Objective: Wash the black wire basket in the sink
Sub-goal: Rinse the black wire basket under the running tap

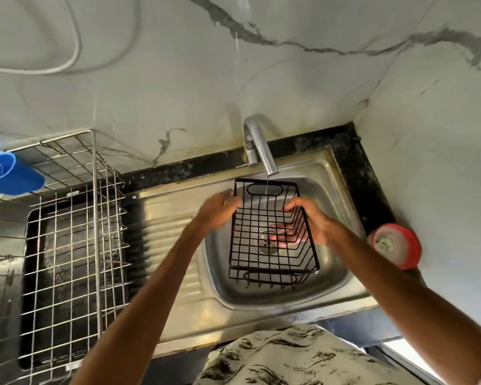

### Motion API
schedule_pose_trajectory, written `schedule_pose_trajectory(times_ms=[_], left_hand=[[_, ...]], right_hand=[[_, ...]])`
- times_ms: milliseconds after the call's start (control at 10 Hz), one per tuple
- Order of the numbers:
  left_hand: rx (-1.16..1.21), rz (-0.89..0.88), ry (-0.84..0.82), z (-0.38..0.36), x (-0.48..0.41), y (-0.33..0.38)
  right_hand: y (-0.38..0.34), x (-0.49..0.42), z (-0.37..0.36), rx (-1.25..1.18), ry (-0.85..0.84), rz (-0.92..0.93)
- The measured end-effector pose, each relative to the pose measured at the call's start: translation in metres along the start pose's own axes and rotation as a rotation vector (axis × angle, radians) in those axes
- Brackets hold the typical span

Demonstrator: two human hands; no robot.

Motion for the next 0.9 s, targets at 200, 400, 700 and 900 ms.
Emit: schedule_pose_trajectory(times_ms=[200, 400, 700, 900], left_hand=[[-0.524, -0.441, -0.021, 0.008, -0.022, 0.030], [-0.635, -0.424, -0.223, -0.011, -0.069, 0.040], [-0.414, -0.285, -0.351, 0.011, -0.092, 0.008], [-0.312, -0.150, -0.317, 0.020, -0.097, 0.002]], right_hand=[[-0.020, 0.011, -0.003, 0.193, 0.061, 0.010], [-0.023, 0.020, -0.013, 0.340, 0.063, -0.047], [-0.034, 0.036, -0.013, 0.330, 0.152, -0.022], [-0.036, 0.075, -0.041, 0.375, 0.198, 0.188]])
Point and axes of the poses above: each hand's wrist, its own x-axis away from the middle knuckle, its own z-axis out of the back of the hand, y = z × x, the point moved 2 cm from there along -x, towards the middle knuckle, and after that the axes turned 10 degrees about -z, right-handed, at the moved point
